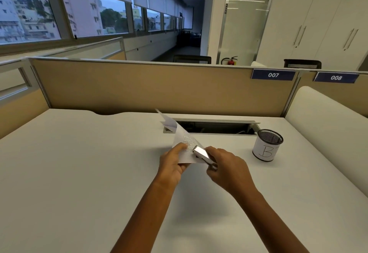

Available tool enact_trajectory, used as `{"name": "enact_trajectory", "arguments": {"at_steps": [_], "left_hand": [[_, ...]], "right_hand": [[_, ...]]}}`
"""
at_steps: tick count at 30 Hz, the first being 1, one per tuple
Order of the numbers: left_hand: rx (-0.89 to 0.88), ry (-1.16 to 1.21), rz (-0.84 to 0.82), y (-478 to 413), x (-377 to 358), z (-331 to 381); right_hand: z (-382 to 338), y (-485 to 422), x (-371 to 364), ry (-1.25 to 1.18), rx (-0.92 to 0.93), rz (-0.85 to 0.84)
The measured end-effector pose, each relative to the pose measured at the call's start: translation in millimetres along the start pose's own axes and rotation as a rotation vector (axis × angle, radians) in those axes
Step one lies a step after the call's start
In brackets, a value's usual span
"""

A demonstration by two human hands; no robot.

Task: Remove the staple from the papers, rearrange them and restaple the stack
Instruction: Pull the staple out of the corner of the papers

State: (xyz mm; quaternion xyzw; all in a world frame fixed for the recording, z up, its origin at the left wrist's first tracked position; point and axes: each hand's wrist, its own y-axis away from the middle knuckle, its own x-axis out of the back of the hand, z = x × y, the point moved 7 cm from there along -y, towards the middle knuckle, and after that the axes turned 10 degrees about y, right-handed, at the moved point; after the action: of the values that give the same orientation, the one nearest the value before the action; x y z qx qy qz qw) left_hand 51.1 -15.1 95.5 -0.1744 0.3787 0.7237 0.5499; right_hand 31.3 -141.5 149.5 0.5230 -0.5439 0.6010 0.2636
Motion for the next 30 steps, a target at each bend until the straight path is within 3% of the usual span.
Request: {"name": "enact_trajectory", "arguments": {"at_steps": [12, 20, 30], "left_hand": [[0.162, -0.071, -0.004, 3.5, -3.6, -18.1], [-0.161, -0.137, -0.044, 15.8, -21.7, 0.6], [-0.454, -0.317, 0.006, 39.5, -44.9, 20.9]], "right_hand": [[35.5, -1.1, -4.3, 0.035, -0.126, 0.014], [37.8, -2.5, 17.0, -0.662, -0.284, -0.128], [14.2, -1.7, 50.5, -0.618, -0.214, 0.015]]}}
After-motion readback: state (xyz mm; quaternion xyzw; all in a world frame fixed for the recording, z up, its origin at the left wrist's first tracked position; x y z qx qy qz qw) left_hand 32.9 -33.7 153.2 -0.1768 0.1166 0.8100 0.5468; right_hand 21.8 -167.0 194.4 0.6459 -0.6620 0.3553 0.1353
